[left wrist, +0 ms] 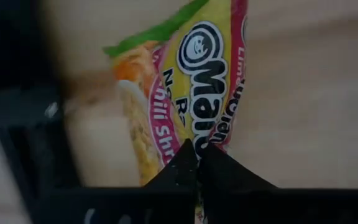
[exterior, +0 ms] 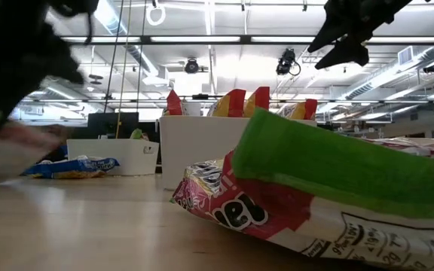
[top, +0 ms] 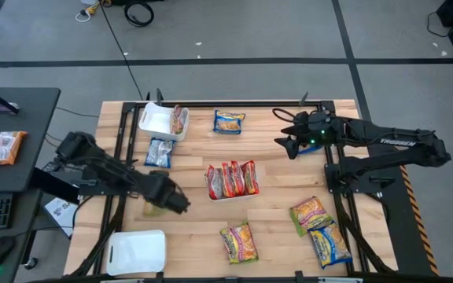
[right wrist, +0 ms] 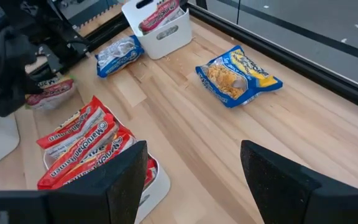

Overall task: Sort Maruchan noodles
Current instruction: Put the green noodle pack into the top white bin

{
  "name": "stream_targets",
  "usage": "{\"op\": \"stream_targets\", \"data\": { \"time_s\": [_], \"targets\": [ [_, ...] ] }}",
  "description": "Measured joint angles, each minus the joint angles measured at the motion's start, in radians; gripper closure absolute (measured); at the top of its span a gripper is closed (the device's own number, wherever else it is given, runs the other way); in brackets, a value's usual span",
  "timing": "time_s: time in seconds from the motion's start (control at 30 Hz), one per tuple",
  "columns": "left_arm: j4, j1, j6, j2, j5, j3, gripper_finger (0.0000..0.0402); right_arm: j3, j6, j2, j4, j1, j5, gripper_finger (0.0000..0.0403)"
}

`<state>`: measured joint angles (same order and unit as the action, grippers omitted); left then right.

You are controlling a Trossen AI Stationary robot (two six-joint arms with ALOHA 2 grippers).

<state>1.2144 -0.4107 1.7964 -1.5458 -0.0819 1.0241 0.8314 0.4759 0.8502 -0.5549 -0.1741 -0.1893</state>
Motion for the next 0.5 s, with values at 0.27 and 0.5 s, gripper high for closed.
{"op": "stream_targets", "data": {
  "time_s": [0.27,0.5],
  "targets": [
    [0.056,0.255,-0.321,0.246,-0.313,0.108,0.0396,0.0,0.04,-0.037,0.001,0.0,0.025,0.014],
    [0.076,0.74,-0.794,0.43,-0.371,0.174,0.0398,0.0,0.082,-0.054,0.037,0.0,0.04,0.014]
  ]
}}
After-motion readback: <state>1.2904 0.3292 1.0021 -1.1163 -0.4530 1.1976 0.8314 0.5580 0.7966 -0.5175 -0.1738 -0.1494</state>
